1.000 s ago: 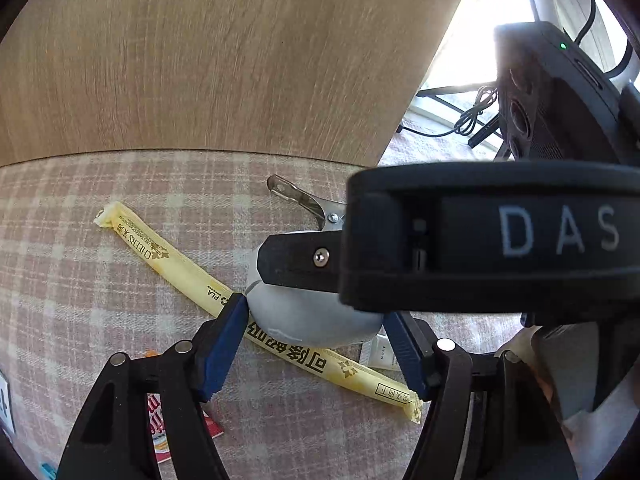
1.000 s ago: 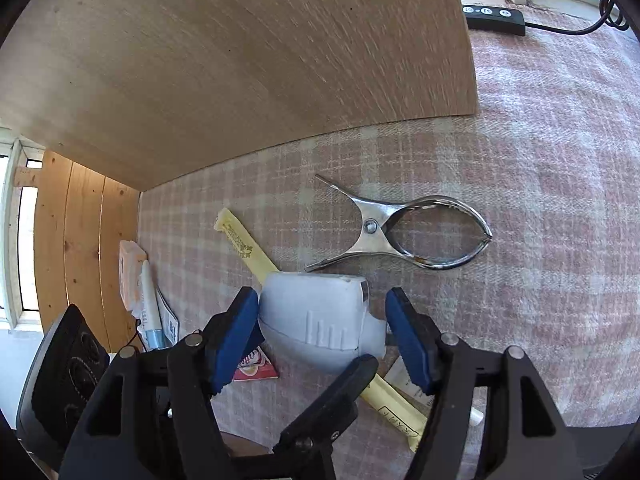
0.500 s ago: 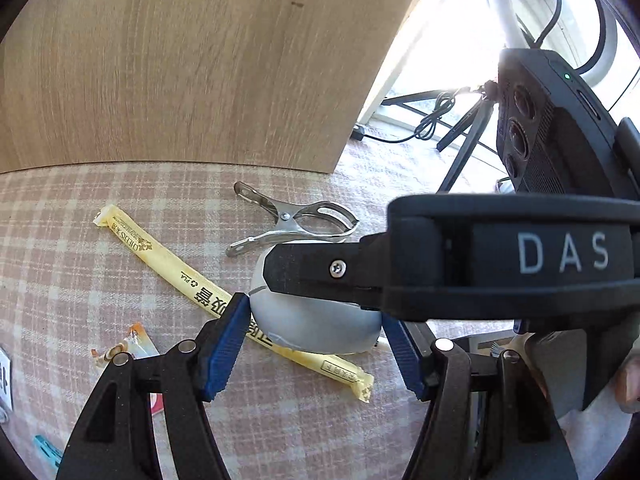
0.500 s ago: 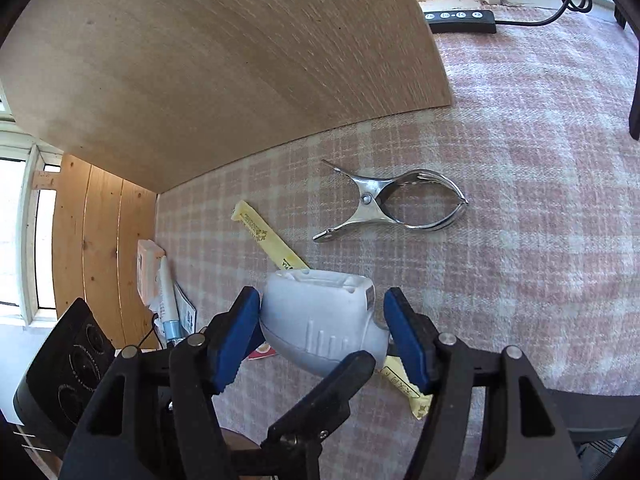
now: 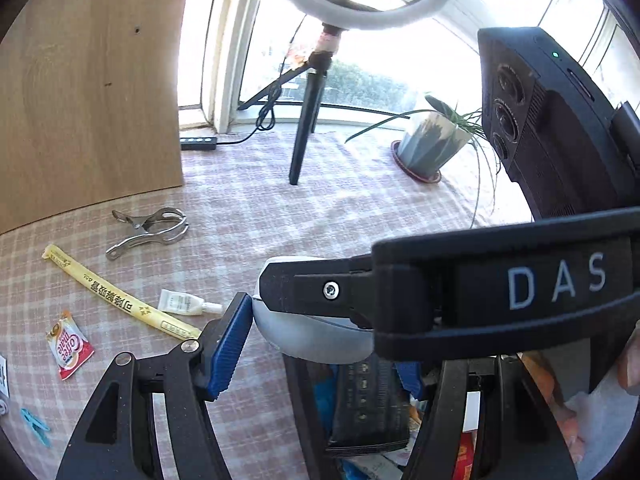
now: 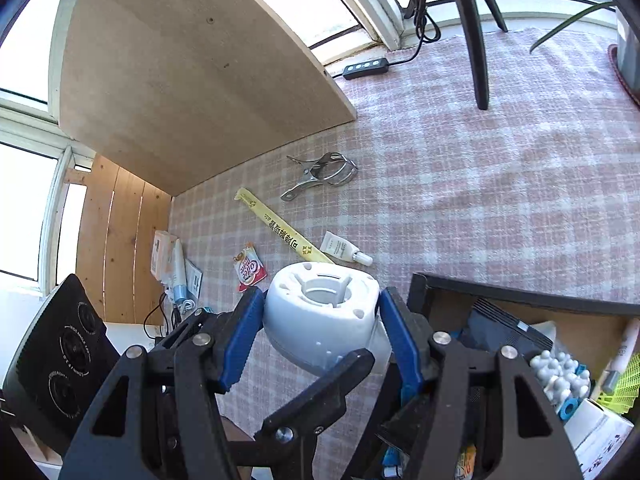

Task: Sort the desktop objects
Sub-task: 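Carry the white device into the tray with the right tool and release it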

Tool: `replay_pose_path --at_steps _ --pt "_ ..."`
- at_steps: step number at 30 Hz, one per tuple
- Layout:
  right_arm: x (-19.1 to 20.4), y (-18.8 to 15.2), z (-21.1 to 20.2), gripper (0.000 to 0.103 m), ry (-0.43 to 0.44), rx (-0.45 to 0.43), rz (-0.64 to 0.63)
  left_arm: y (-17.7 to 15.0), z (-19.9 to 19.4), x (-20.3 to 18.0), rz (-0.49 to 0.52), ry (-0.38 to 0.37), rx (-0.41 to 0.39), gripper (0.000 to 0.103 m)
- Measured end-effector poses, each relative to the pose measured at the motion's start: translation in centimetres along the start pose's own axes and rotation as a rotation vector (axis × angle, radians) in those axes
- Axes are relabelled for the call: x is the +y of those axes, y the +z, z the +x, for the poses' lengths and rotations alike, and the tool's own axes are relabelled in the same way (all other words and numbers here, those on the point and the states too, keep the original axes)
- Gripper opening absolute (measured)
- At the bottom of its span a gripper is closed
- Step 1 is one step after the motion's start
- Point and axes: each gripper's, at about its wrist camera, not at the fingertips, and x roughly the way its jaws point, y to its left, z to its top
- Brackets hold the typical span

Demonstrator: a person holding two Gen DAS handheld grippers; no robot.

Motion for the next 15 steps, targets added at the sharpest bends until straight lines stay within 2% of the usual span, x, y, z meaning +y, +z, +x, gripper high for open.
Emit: replay_pose_path --at_steps 5,12,15 --pt "-4.9 -2.6 -5.1 0.060 -0.035 -0.042 0.068 0.2 1.7 -5.9 0.052 -0.090 0.052 0.062" --pt "-10.9 -5.4 -10.4 0.060 -0.074 -0.098 0.169 0.0 3.7 -13.5 0.145 -0.161 0.109 0.062" --pt "-12.5 -6.0 -12.1 0.060 -0.090 -0.119 0.192 0.1 4.3 -15.7 0.180 -0.167 0.120 0.062"
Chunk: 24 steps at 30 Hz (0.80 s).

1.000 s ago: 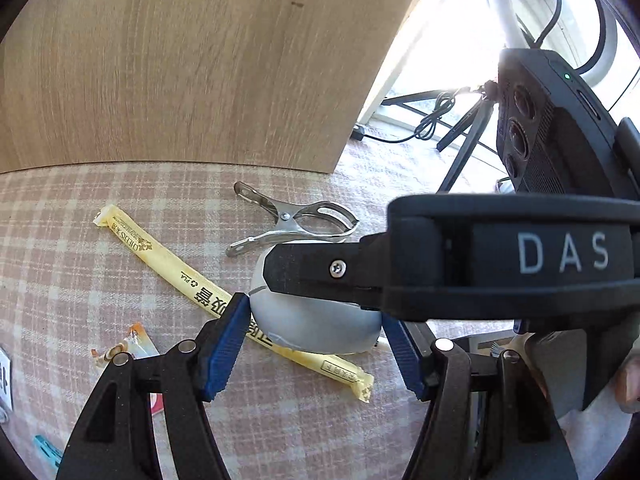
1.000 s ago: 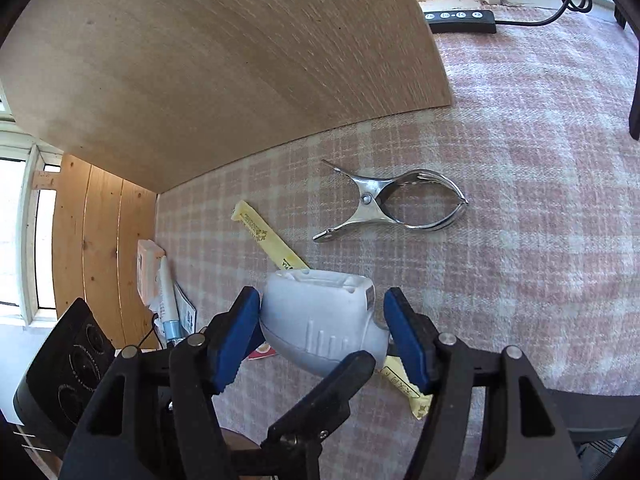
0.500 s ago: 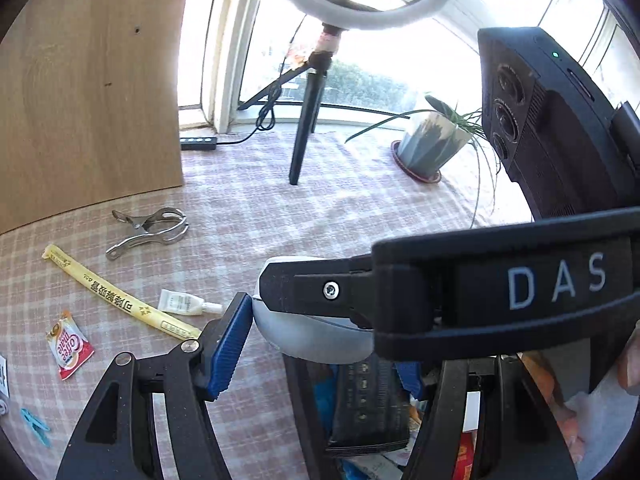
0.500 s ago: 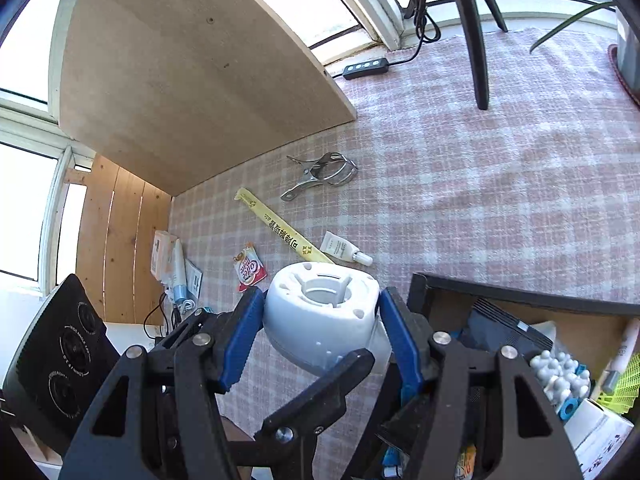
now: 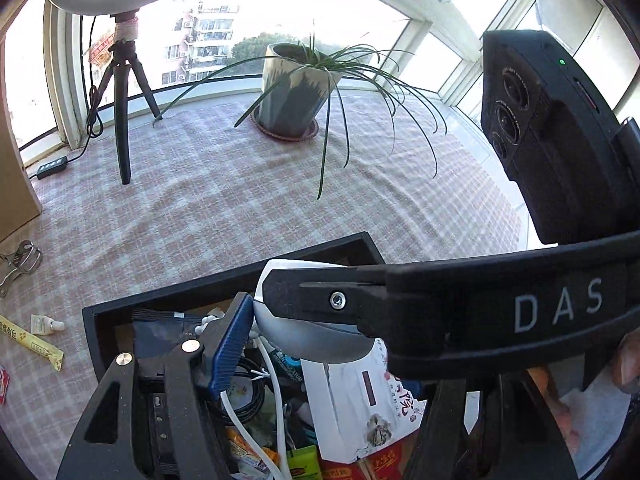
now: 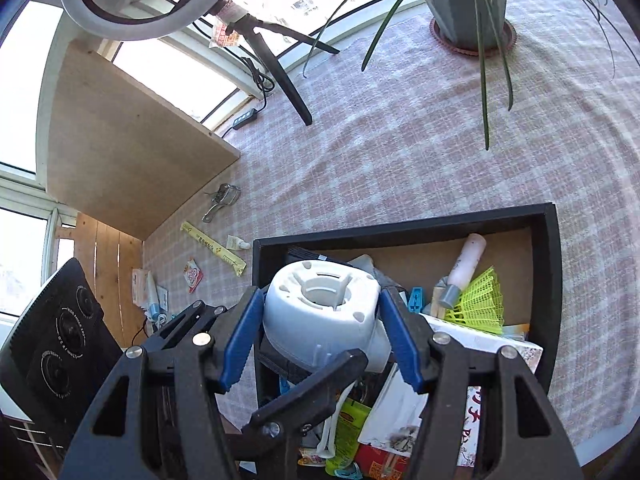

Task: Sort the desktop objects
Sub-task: 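Carry the white device into the tray with the right tool and release it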

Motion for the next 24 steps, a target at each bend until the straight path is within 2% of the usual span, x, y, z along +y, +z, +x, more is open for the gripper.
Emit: replay_pose_path --at_steps 5,13,24 --pt "-1.5 0.2 -1.9 0.060 -0.092 -0.063 0.001 0.5 0.4 -1.0 0.020 0.020 0.012 0.060" --pt "-2.5 0.4 -2.4 0.060 -0.074 -0.084 0.035 0.4 -0.9 2.2 -0.045 0.041 0.001 0.060" --pt "1.7 0.5 0.4 0.061 -0.064 -0.045 -0.073 -1.7 -3.4 8.1 -0.156 0.163 0.005 0.060"
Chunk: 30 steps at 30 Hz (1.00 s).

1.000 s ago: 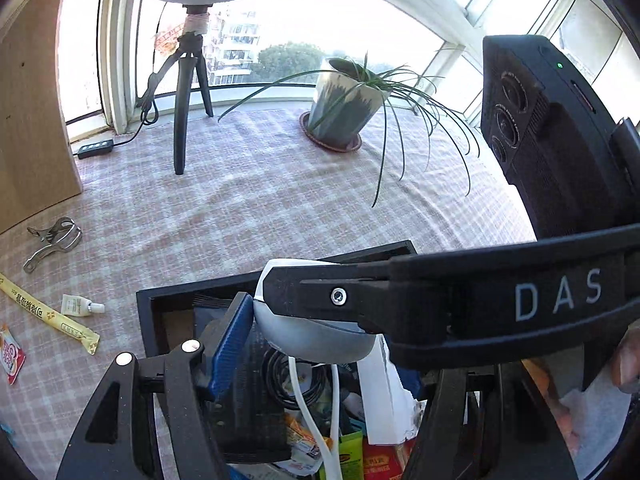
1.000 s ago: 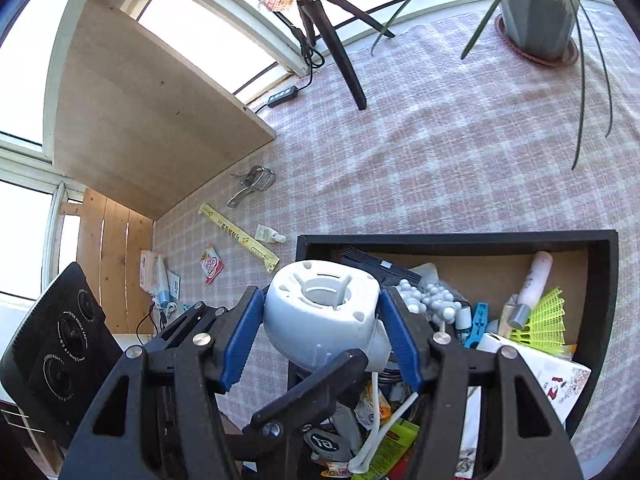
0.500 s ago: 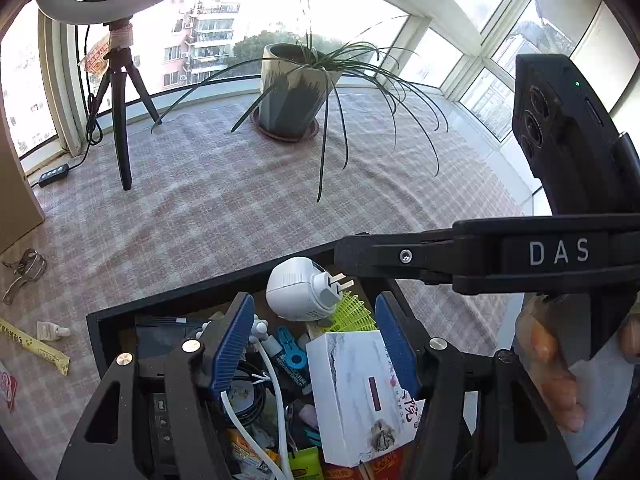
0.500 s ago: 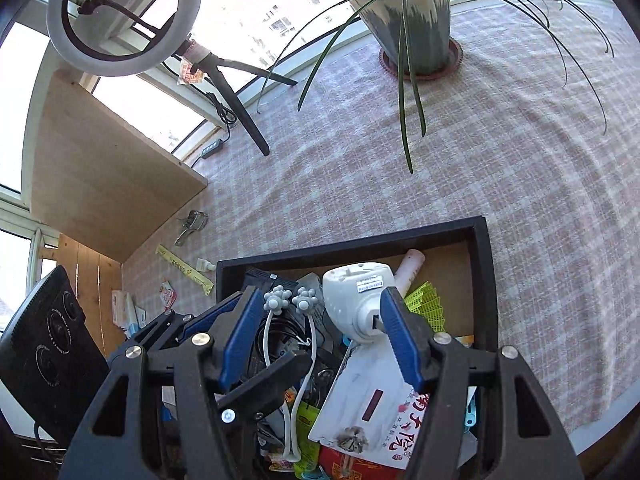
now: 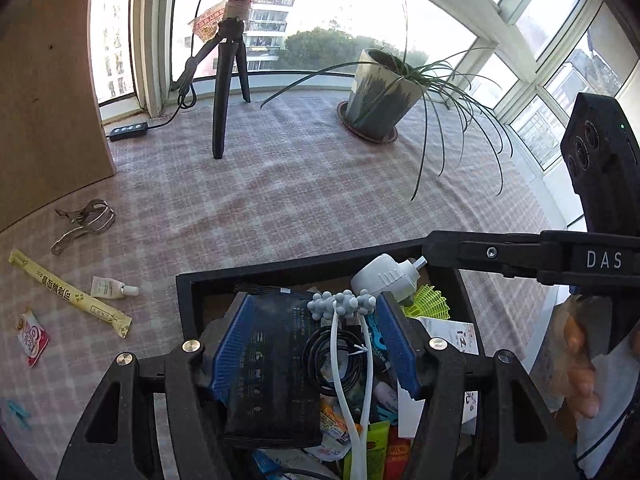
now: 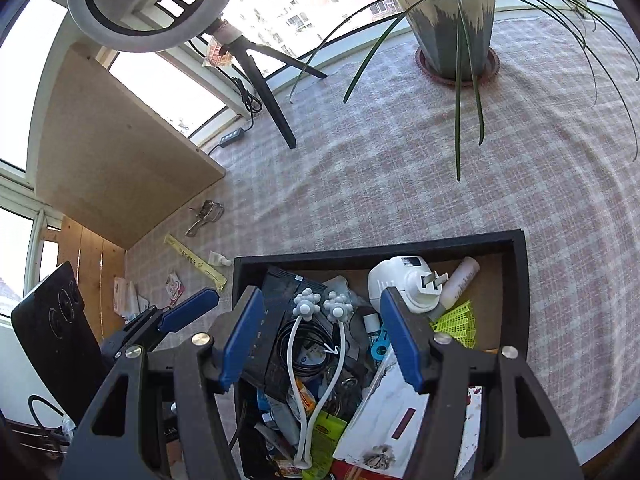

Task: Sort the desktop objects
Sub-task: 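Carry the white device into the tray with the right tool and release it, then move both open tools over the Coffee-mate sachet and yellow straw pack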

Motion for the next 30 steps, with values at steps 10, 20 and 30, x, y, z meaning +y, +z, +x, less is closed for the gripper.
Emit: replay_pose_path --at_steps 10,20,30 --pt "8.0 0.9 4.8 0.061 -0.019 0.043 -0.235 -1.8 -2.1 11.6 -0.184 0.178 0.029 0.060" --pt "17.1 1.6 12.9 0.060 -0.016 0.156 -0.449 -5.0 -5.1 24.2 -0.421 0.347 0.045 0.060" --pt "24.3 0.4 21.0 0.060 0.022 0.258 -0.538 -9.5 -6.9 31.4 -0.607 0.375 0.056 0.060"
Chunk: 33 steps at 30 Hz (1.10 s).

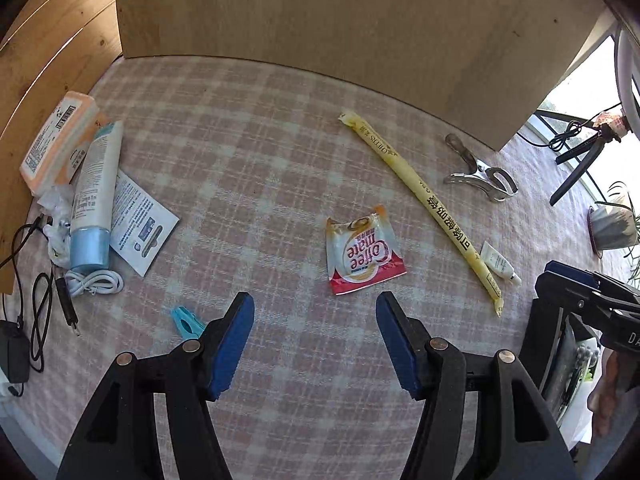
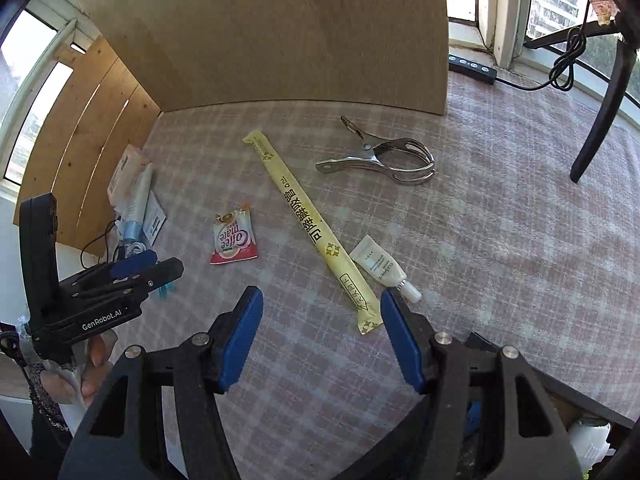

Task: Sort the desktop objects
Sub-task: 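Move both open tools over the Coffee-mate sachet and yellow straw pack, then grasp the Coffee-mate sachet with the left tool while the right tool grasps the yellow straw pack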

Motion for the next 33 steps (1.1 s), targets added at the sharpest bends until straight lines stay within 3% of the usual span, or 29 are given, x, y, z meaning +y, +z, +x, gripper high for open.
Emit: replay_pose_path --at_steps 12,19,23,27,29,33 --pt "2.6 4.3 6.3 0.061 -0.032 0.053 -0.030 1.4 4.4 -1.7 -0.022 -0.045 0.037 0.062" --pt "2.7 4.6 8.3 0.061 -0.071 0.078 -0.052 1.9 5.9 -2.9 -0.034 -0.019 0.030 0.065" --pt "2.8 4.8 8.8 0.059 -0.079 0.071 -0.059 2.0 6.3 -4.0 -0.002 0.043 0.020 0.064" --pt "3.3 4.8 8.9 0.047 -0.131 0.068 -0.088 1.4 6.4 -4.7 0.044 0.125 -0.004 0.052" --pt "3.4 4.8 8.8 0.042 -0.152 0.071 -0.101 1.3 6.2 -4.2 0.035 0.123 -0.011 0.043" --pt "3.4 4.3 8.6 0.020 -0.181 0.065 -0.115 0.9 5.7 -3.0 0.012 0.099 -0.012 0.030"
